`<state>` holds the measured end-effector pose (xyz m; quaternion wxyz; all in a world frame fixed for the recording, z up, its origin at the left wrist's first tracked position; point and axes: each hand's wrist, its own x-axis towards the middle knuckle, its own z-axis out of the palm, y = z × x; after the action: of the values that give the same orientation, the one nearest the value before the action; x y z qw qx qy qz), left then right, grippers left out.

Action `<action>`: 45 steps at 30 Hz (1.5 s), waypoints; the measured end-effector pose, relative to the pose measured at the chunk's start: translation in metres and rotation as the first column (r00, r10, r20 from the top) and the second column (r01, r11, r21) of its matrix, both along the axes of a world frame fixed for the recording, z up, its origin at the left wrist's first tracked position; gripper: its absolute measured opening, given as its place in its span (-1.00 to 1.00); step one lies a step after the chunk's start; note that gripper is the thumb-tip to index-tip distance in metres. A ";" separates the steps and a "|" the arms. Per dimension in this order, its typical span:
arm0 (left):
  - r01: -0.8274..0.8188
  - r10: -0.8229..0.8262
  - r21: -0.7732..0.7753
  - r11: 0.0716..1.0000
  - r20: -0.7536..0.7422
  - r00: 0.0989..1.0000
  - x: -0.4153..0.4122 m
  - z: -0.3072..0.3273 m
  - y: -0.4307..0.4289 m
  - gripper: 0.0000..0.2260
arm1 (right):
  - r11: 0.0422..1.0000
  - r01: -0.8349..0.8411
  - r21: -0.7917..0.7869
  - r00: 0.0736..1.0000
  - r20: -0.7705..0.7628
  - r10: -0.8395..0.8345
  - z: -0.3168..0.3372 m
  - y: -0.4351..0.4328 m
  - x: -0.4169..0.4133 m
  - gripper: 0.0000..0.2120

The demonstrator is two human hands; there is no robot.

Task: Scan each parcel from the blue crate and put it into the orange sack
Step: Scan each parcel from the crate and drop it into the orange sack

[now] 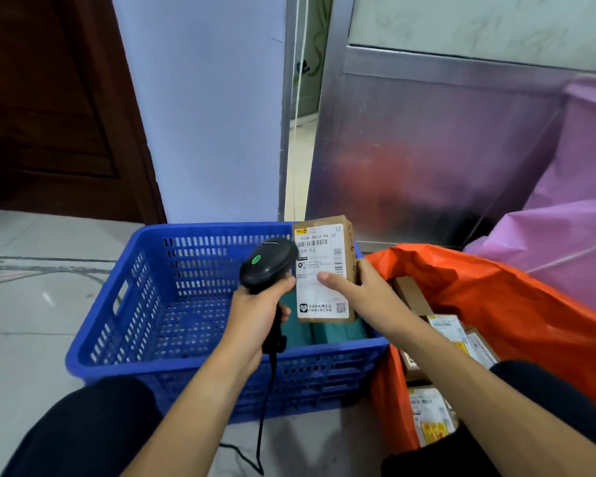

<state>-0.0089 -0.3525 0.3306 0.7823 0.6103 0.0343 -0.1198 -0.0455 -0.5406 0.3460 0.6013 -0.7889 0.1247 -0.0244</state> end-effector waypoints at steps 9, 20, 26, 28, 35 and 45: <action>0.243 -0.245 -0.032 0.969 -0.081 0.966 -0.031 -0.009 -0.046 -0.90 | 0.982 0.129 0.135 0.983 -0.150 -0.108 0.017 -0.043 -0.070 -0.74; 0.534 -0.534 0.086 0.841 -0.033 0.845 -0.060 -0.013 -0.090 -0.91 | 0.890 0.450 0.075 0.882 -0.196 -0.429 -0.021 -0.121 -0.132 -0.40; 0.565 -0.560 0.107 0.818 -0.073 0.825 -0.080 -0.024 -0.107 -0.88 | 0.778 0.555 -0.294 0.745 -0.242 -0.622 -0.036 -0.193 -0.153 -0.29; 0.578 -0.568 0.090 0.811 -0.116 0.815 -0.085 -0.031 -0.116 -0.84 | 0.727 0.517 -0.453 0.711 -0.246 -0.659 -0.039 -0.208 -0.161 -0.30; 0.701 -0.682 0.175 0.691 -0.164 0.713 -0.102 -0.043 -0.167 -0.88 | 0.572 0.684 -0.454 0.502 -0.277 -0.820 -0.071 -0.246 -0.178 -0.21; 0.788 -0.744 0.216 0.577 -0.258 0.616 -0.116 -0.063 -0.213 -0.83 | 0.649 0.479 -0.591 0.482 -0.441 -0.757 -0.130 -0.250 -0.197 -0.44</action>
<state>-0.1245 -0.5658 0.2673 0.5430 0.6689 -0.1608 -0.4816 -0.2423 -0.7905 0.2162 0.2947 -0.7426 0.6013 0.0096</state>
